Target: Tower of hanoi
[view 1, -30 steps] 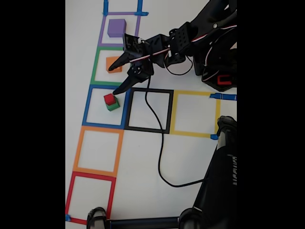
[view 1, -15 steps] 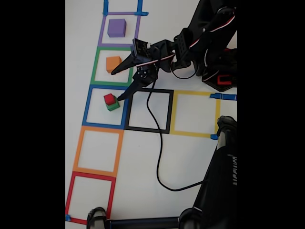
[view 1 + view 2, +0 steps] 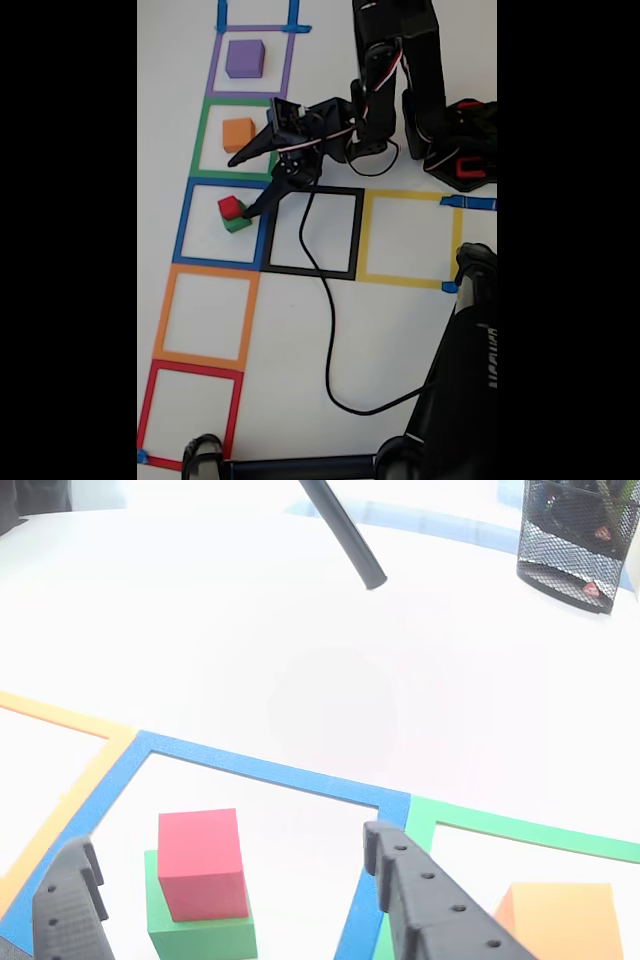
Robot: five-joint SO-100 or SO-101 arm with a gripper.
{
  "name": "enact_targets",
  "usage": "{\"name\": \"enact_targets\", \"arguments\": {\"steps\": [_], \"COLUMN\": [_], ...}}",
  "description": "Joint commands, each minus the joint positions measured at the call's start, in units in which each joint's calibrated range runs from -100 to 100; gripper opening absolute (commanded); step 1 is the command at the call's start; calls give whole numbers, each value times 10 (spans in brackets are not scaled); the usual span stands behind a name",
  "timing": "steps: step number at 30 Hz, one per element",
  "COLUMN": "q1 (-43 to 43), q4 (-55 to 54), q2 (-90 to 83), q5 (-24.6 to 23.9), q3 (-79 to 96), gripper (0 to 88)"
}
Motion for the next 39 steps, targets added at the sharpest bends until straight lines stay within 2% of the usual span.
{"name": "enact_targets", "arguments": {"steps": [1,14,39], "q1": [-16,-47,-67], "q4": [-31,-63,-75], "q2": [32,117,171], "q5": [4,4,4], "q3": [-42,-102,-145], "gripper": [290,281,259]}}
